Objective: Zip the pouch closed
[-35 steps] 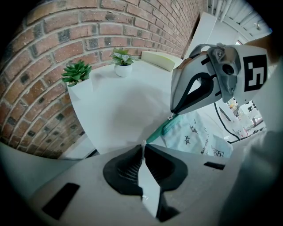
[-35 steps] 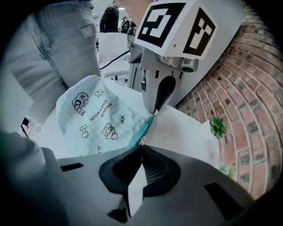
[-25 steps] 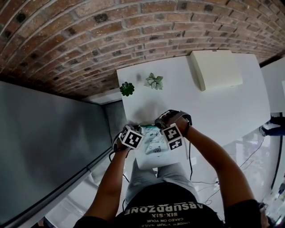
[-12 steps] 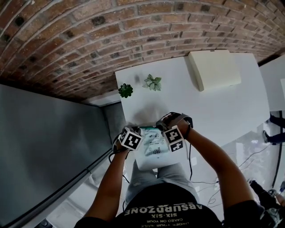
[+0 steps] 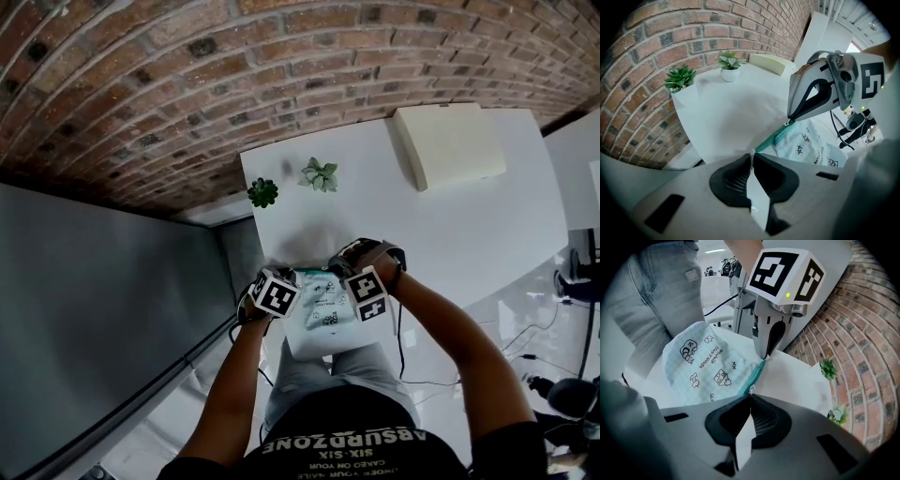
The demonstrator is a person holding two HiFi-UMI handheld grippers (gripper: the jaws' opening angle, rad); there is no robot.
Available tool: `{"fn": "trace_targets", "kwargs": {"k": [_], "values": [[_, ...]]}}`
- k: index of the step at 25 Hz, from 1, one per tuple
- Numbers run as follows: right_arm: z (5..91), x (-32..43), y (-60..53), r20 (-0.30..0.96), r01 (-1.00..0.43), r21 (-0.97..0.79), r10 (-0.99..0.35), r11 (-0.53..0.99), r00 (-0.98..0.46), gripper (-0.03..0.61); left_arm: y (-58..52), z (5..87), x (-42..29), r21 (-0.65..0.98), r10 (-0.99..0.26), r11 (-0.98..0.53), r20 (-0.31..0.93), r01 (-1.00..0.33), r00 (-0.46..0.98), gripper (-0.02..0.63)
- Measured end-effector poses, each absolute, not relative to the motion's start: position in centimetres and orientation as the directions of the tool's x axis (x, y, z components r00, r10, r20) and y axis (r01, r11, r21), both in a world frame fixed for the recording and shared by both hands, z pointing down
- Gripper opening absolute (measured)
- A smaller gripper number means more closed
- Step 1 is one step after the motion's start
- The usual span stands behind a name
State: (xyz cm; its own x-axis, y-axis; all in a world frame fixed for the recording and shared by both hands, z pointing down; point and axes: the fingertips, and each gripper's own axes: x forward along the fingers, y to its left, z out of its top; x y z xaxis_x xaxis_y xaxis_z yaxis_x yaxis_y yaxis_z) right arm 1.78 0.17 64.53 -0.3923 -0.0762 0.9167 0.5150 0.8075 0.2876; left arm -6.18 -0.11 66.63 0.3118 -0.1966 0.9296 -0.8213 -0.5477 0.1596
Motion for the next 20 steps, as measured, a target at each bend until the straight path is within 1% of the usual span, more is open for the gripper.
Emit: {"fn": "trace_targets", "kwargs": {"k": [20], "values": [[64.29, 2.54, 0.93, 0.91, 0.503, 0.297, -0.081, 0.812, -0.407, 0.0, 0.03, 67.03, -6.23, 0.149, -0.193, -0.552, 0.934, -0.82, 0.3, 0.028]]}}
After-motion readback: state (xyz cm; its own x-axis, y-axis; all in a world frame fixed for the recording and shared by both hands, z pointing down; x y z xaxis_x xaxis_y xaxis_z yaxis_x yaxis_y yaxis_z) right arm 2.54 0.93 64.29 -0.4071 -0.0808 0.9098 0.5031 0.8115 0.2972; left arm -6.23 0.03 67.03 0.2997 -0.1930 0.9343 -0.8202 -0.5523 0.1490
